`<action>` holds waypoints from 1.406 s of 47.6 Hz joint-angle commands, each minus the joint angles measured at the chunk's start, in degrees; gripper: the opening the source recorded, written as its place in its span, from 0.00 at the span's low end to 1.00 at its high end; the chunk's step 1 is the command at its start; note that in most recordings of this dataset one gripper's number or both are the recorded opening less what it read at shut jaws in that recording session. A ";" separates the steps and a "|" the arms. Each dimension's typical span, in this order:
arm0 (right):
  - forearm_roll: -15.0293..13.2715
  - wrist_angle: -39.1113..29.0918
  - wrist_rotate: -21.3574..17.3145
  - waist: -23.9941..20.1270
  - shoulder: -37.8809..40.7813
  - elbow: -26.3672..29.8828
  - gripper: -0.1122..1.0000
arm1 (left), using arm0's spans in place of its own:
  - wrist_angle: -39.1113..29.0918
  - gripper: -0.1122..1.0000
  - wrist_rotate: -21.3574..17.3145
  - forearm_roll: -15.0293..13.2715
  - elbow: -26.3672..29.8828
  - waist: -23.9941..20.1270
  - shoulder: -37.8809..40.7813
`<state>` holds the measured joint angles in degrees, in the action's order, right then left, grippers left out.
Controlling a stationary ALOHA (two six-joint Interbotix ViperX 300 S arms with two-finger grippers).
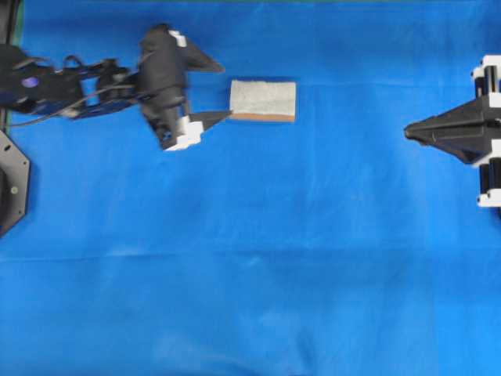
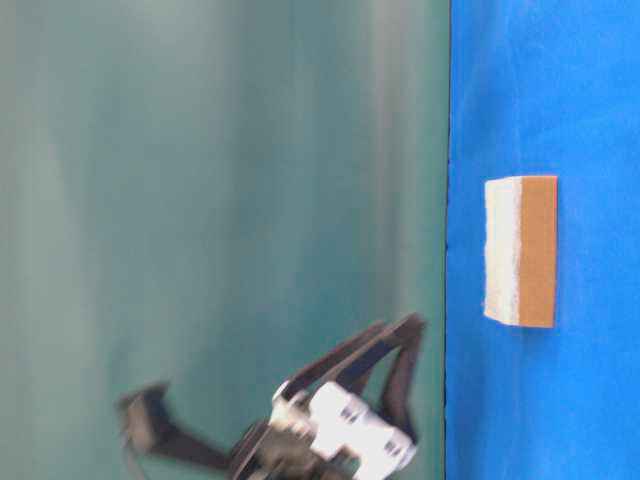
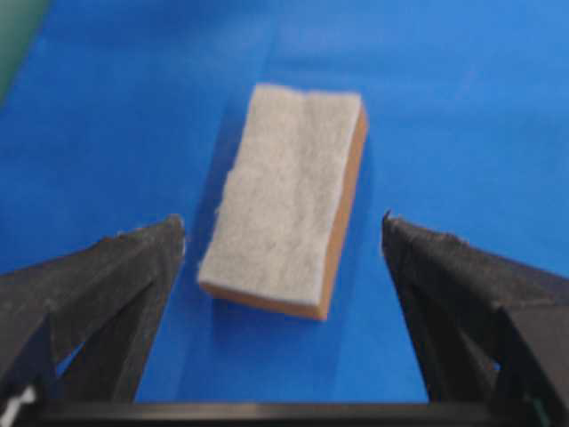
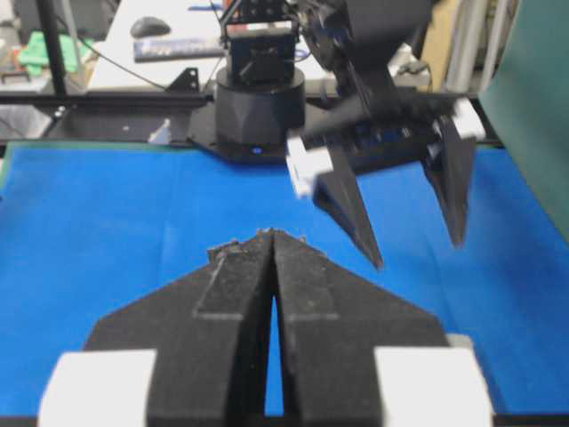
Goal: Hand over the sponge with the left arm and wipe it with the right arm.
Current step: 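Reach the left gripper to the sponge and close on its left end, then lift the sponge with the left gripper and move it toward center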
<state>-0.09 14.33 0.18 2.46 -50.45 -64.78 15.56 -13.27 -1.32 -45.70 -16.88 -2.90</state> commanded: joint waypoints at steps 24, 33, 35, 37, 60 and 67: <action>0.00 -0.79 -0.09 0.53 1.23 1.23 0.10 | -1.23 0.95 -2.46 0.00 9.93 -1.85 16.70; -0.09 -0.97 -0.09 0.53 1.23 1.14 0.10 | -1.32 0.95 -2.46 0.00 10.72 -3.43 19.34; 0.00 -0.88 -0.09 0.53 1.23 1.14 0.10 | -1.23 0.95 -2.46 0.00 10.63 -3.60 19.51; 0.00 -0.88 -0.09 0.53 1.32 1.14 0.10 | -1.32 0.95 -2.46 0.00 10.63 -3.78 19.60; 0.00 -1.58 0.00 0.62 1.58 1.14 0.10 | -5.01 0.55 -3.60 -0.18 10.20 -2.81 15.91; 0.00 -1.67 0.00 1.05 2.02 1.14 0.10 | -6.06 0.47 0.35 -0.18 9.49 -2.20 12.39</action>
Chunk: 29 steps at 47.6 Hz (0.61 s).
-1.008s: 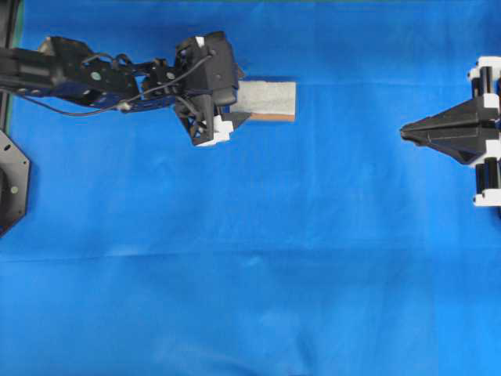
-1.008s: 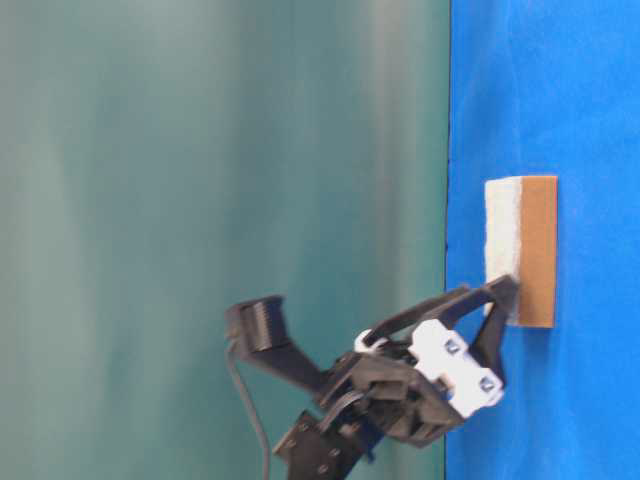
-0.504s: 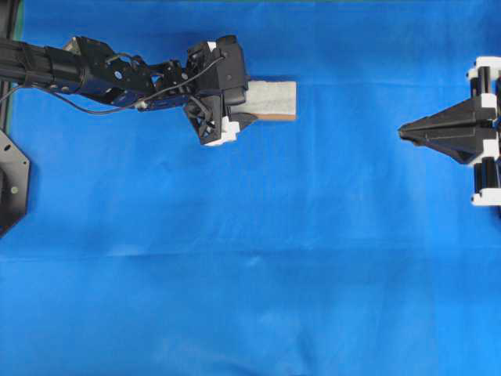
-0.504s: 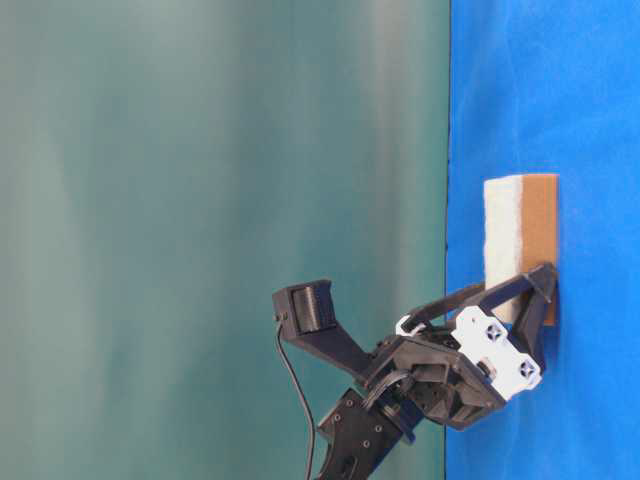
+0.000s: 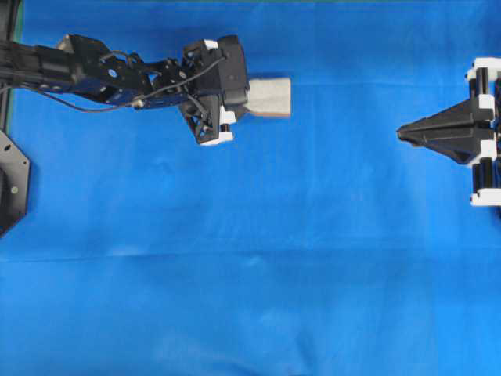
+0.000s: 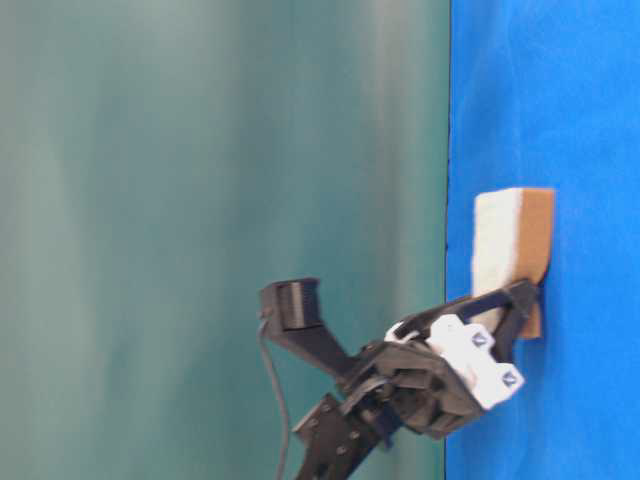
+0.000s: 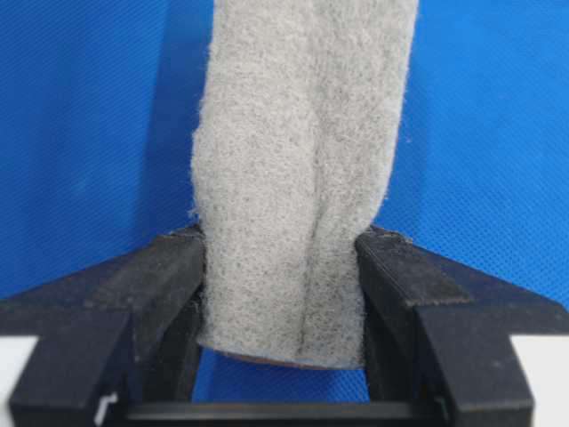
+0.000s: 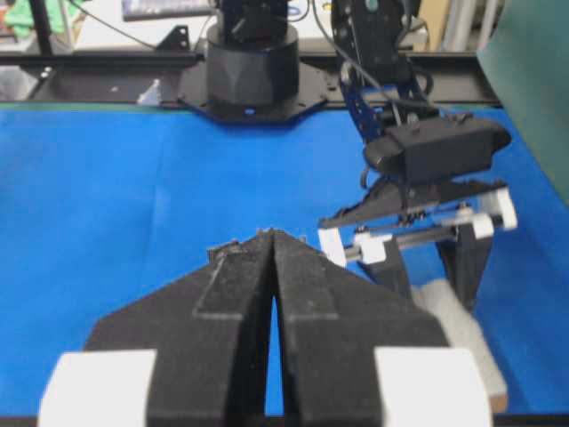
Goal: Hand over the sponge with the left arm and wipe it with the right arm.
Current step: 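Lift the sponge with the left gripper and move it toward center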
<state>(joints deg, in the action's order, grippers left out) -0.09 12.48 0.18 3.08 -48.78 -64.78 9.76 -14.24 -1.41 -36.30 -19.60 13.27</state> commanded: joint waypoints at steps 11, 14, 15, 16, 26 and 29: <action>0.00 -0.79 -0.26 3.60 2.99 1.05 0.10 | -5.27 0.47 5.45 -0.09 -0.53 4.13 -11.16; 0.00 -0.88 -0.35 4.57 3.87 1.05 0.10 | -7.21 0.47 5.62 -0.18 -0.53 5.98 -13.27; 0.00 -0.88 -0.35 4.92 4.22 1.05 0.10 | -8.17 0.47 5.80 -0.18 -0.53 7.03 -14.33; 0.00 -0.79 -0.35 5.36 4.57 1.05 0.10 | -8.70 0.47 5.98 -0.26 -0.53 7.82 -15.12; 0.00 -0.62 -0.44 8.17 8.09 1.23 0.10 | -10.72 0.47 10.28 -0.35 -0.79 15.12 -20.57; 0.00 -0.62 -0.53 8.53 8.96 1.41 0.10 | -10.72 0.47 12.30 -0.35 -0.79 16.61 -21.01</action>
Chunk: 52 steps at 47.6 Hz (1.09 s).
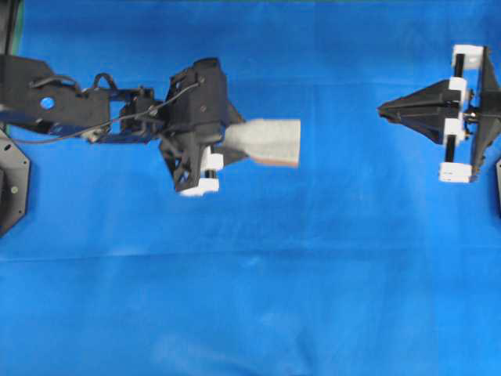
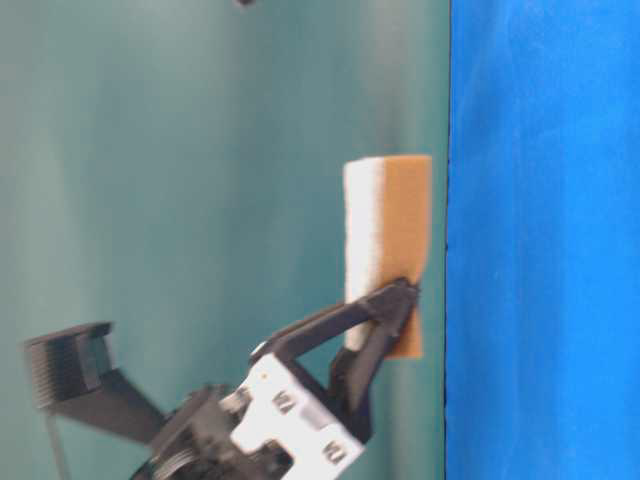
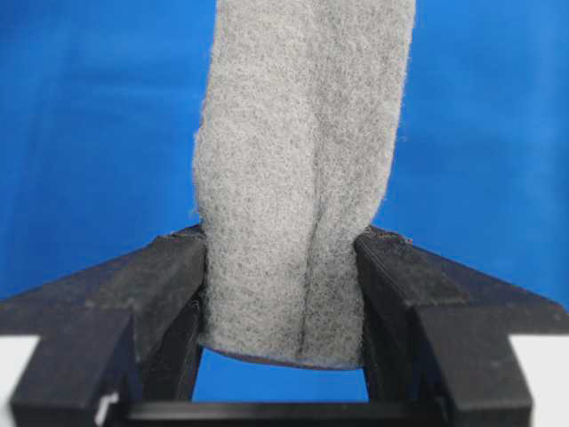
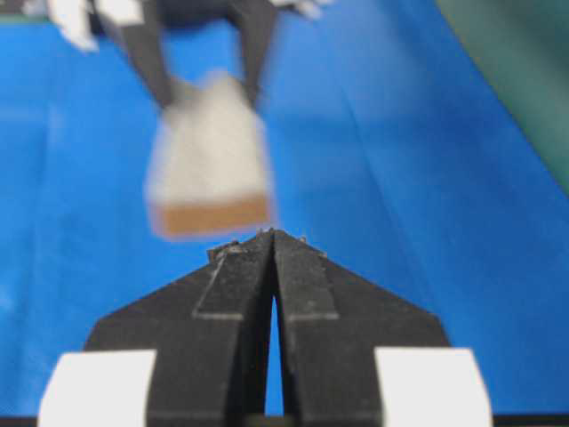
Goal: Hand over the sponge with the left arm and wipe it with the right arm.
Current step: 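Lift the sponge with the left gripper and move it toward center, then move the open right gripper to the sponge's right end and close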
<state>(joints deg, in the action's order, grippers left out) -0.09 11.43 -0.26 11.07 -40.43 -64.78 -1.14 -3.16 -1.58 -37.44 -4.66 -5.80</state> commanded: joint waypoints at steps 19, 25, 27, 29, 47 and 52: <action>0.00 0.53 -0.18 0.62 2.20 1.58 0.10 | 0.35 0.47 8.61 -0.18 0.70 5.80 -1.41; 0.18 0.62 -0.44 0.53 2.29 1.67 0.10 | 0.53 0.47 8.53 -0.18 0.70 5.80 -1.32; 0.18 0.62 -0.79 0.18 2.29 1.85 0.10 | 0.70 0.47 8.44 -0.18 0.70 5.80 -1.32; 0.26 0.62 -1.05 -0.09 2.29 2.11 0.10 | 0.70 0.47 8.44 -0.18 0.70 5.80 -1.32; 0.18 0.44 -2.11 -8.53 8.26 8.70 0.11 | 0.79 0.47 8.09 -0.18 0.70 5.54 -0.97; 0.18 0.35 -2.29 -9.67 11.16 10.90 0.18 | 0.79 0.47 8.09 -0.18 0.70 5.45 -0.97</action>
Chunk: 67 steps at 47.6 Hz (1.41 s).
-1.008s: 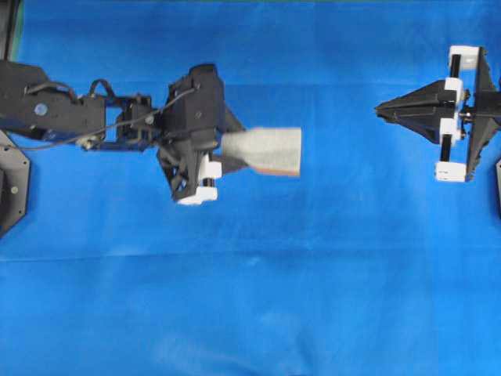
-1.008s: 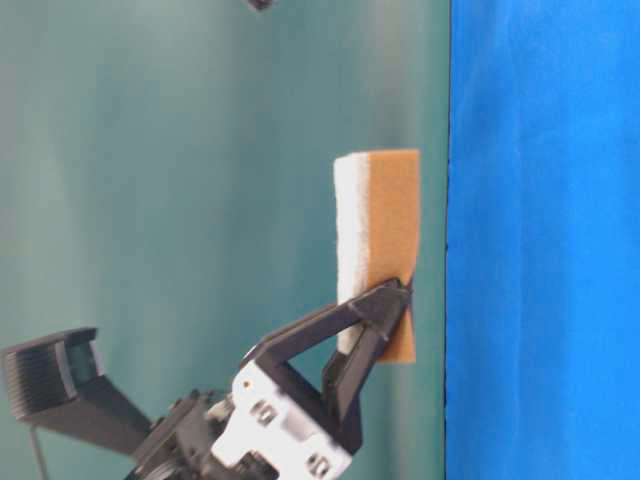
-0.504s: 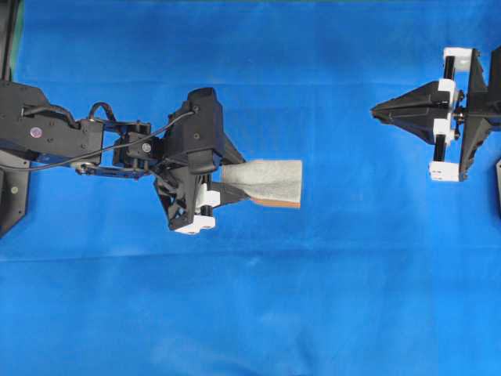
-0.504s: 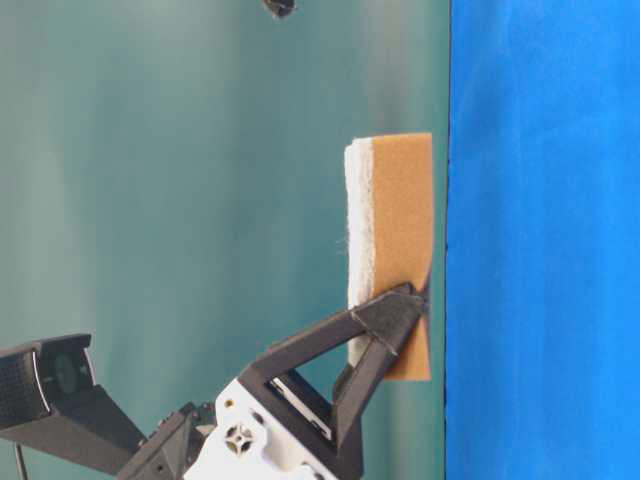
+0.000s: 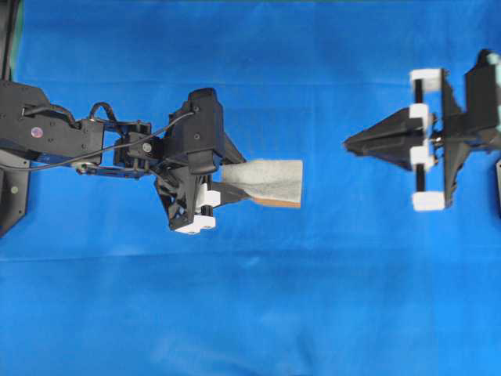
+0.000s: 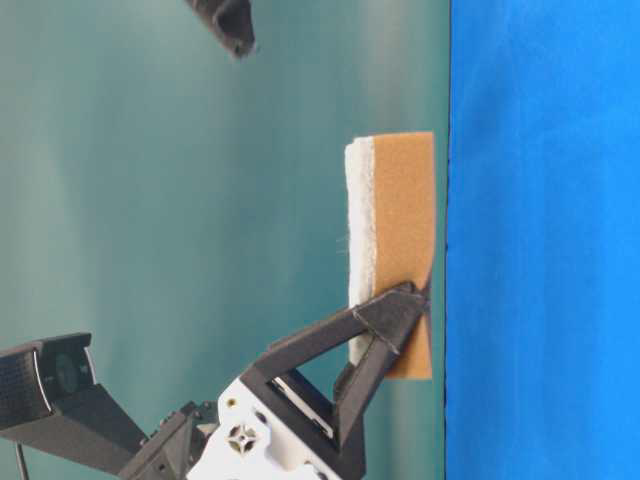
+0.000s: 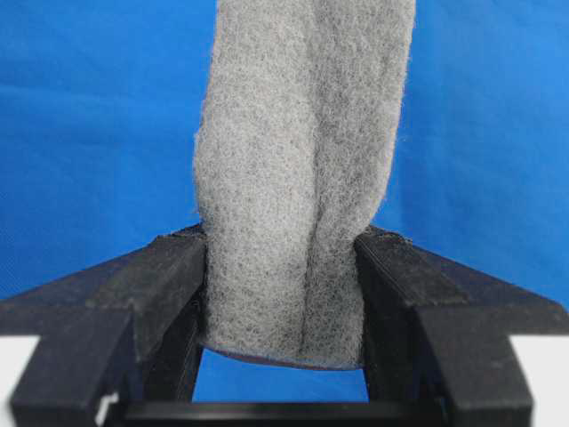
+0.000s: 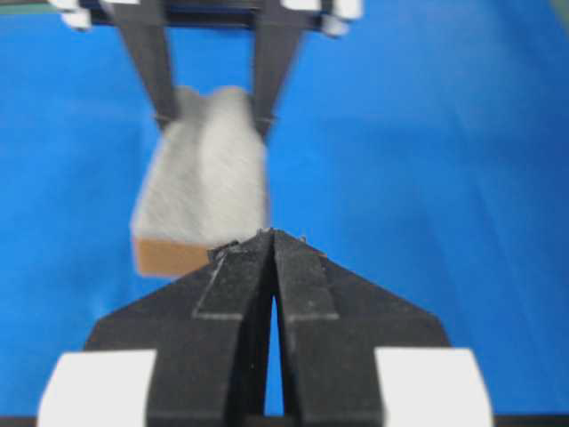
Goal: Hand over the sponge with the left arm and wipe it with the right arm.
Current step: 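Move the open right gripper to the sponge's right end and close, then open the left gripper and withdraw it, leaving sponge in right gripper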
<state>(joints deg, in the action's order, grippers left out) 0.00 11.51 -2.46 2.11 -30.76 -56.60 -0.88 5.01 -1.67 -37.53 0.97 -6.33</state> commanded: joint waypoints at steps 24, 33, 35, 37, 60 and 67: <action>0.97 -3.34 -2.46 -1.67 15.82 12.66 0.75 | 0.44 0.44 -0.09 -0.09 0.70 -0.44 -0.44; 1.05 -3.60 -3.08 -2.72 16.88 13.62 0.75 | 0.44 0.44 -0.18 -0.09 0.62 -0.79 -0.44; 1.32 -3.60 -3.08 -2.81 17.05 13.71 0.76 | 0.44 0.44 -0.18 -0.09 0.62 -0.79 -0.44; 1.49 -3.52 -3.08 -2.81 17.14 13.71 0.76 | 0.44 0.44 -0.26 -0.09 0.62 -0.88 -0.44; 1.67 -5.10 -3.08 -1.93 22.15 15.64 0.76 | 0.44 0.44 -0.26 -0.09 0.53 -0.88 -0.53; 1.67 -6.06 -3.08 -1.76 23.64 16.52 0.76 | 0.44 0.44 -0.26 -0.09 0.53 -0.88 -0.44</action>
<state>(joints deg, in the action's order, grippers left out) 1.49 5.63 -5.63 0.09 -7.03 -41.66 -0.88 4.75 -1.67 -37.62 0.00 -6.24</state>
